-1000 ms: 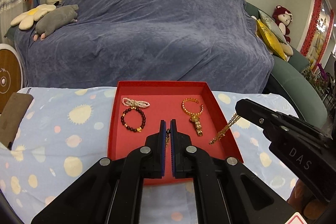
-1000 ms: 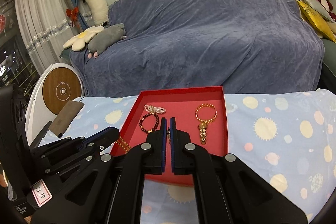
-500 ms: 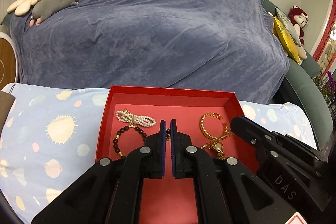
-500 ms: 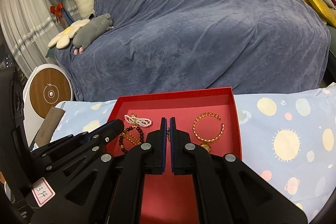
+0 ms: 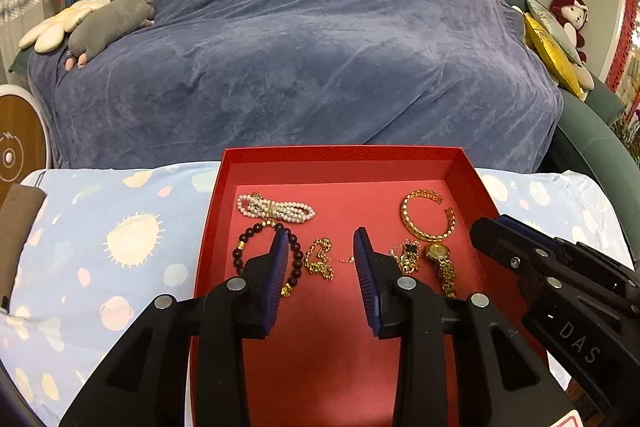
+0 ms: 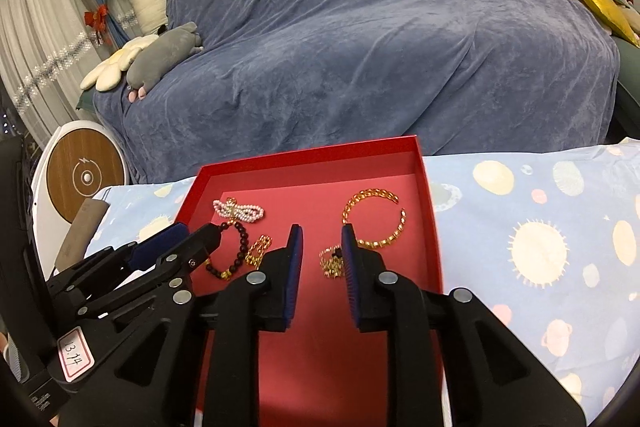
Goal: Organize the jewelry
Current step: 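Withdraw both tools from the box toward the rings and earrings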
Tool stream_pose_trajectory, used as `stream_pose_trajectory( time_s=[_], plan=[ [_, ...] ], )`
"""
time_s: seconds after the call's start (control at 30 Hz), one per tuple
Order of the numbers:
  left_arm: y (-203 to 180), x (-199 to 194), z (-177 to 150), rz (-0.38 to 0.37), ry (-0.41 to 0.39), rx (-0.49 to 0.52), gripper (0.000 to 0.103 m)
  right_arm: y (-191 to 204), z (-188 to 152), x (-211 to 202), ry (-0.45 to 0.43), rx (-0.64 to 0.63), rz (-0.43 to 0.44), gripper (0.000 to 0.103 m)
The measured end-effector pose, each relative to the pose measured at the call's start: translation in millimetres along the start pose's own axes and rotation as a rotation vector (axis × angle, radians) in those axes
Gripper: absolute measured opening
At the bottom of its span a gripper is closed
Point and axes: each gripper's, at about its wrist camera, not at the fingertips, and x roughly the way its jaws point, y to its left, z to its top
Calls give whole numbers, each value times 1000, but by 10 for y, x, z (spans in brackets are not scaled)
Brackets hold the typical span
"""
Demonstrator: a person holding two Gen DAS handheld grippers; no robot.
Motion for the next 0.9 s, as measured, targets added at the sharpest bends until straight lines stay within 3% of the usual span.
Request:
stream_pose_trajectory(
  time_s=[0.17, 0.37, 0.53, 0.9],
  plan=[
    [-120, -381, -207, 35, -34, 76, 35, 21, -205, -407, -3, -3, 28, 31],
    [-120, -824, -541, 13, -19, 75, 40, 83, -543, -924, -25, -29, 33, 32],
    [-63, -1199, -957, 8, -11, 61, 55, 121, -924, -1294, -37, -75, 13, 38],
    [0, -1414, -1775, 37, 69, -36, 58, 26, -1757, -1516, 49, -87, -13, 38]
  ],
)
